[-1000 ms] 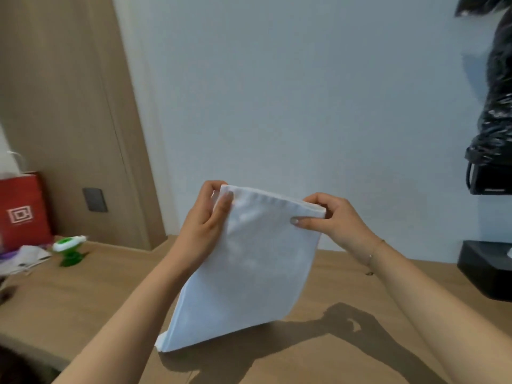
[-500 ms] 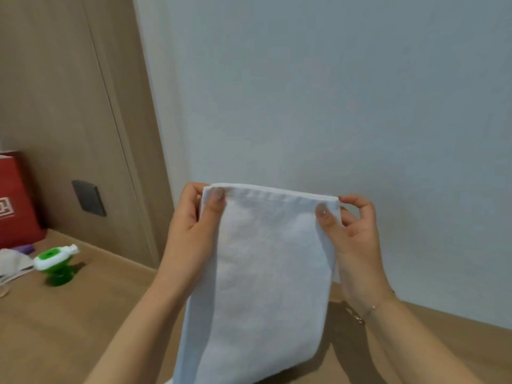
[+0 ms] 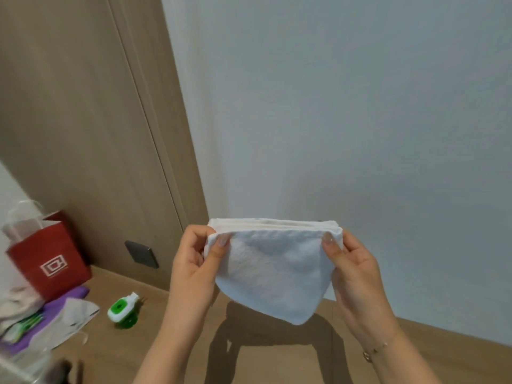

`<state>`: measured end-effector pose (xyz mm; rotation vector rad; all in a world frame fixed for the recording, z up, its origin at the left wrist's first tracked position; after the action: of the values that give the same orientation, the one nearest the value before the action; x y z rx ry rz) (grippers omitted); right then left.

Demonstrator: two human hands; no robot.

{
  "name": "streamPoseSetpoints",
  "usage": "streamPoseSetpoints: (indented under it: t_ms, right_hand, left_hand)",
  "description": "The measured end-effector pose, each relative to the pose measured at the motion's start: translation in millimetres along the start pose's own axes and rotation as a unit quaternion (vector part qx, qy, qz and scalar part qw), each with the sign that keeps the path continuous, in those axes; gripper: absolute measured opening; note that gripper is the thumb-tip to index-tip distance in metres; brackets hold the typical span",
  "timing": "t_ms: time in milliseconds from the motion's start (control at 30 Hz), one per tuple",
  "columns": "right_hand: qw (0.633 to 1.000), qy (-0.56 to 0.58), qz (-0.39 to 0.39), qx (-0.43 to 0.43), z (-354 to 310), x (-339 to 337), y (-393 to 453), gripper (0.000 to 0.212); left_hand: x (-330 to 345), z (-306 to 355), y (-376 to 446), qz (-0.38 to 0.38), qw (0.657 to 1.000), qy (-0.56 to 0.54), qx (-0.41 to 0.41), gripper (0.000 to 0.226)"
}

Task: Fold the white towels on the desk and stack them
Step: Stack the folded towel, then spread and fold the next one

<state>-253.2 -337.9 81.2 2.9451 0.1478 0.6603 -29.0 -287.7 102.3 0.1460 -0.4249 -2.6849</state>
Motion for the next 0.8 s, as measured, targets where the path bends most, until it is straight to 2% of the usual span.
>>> streamPoseSetpoints:
  t_ms: [167, 333, 467, 533, 633, 800]
  right_hand:
    - [0.999, 0.041, -0.020, -0.015, -18.6, 52.7, -27.0, 0.026]
    - [0.995, 0.048, -0.073, 0.040, -2.4, 87.8, -53.9, 0.039]
    - [0.985, 0.044, -0.136, 0.101, 20.4, 105.0, -66.6, 0.049]
    - [0.978, 0.018, -0.168, 0.121, 30.9, 113.4, -72.5, 0.051]
    - [0.969, -0.003, -0.209, 0.134, 44.4, 132.4, -83.8, 0.041]
    - [0.947, -0.001, -0.281, 0.155, 58.0, 186.5, -118.8, 0.036]
  left_hand:
    - [-44.2, 21.0, -17.4, 0.030, 0.995, -0.089, -0.032, 0.028]
    - [-88.1, 28.6, -50.5, 0.100, 0.987, -0.115, -0.044, 0.023]
    - [-123.8, 29.6, -80.9, 0.166, 0.975, -0.130, -0.063, 0.044]
    - [-137.7, 27.4, -101.8, 0.187, 0.973, -0.113, -0.068, 0.046]
    - [-162.8, 20.6, -132.6, 0.250, 0.961, -0.094, -0.072, 0.063]
    - [-220.1, 13.0, -180.4, 0.345, 0.932, -0.095, -0.062, 0.068]
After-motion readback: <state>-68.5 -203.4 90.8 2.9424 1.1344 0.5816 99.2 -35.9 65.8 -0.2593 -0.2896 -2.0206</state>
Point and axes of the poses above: each hand's wrist, its own y-axis towards the middle knuckle, its own x-axis out of the palm, z = x × y, the point moved 4 cm from there along y, towards the middle knuckle, and after that the axes turned 2 degrees about -x, right-handed, at the moved point
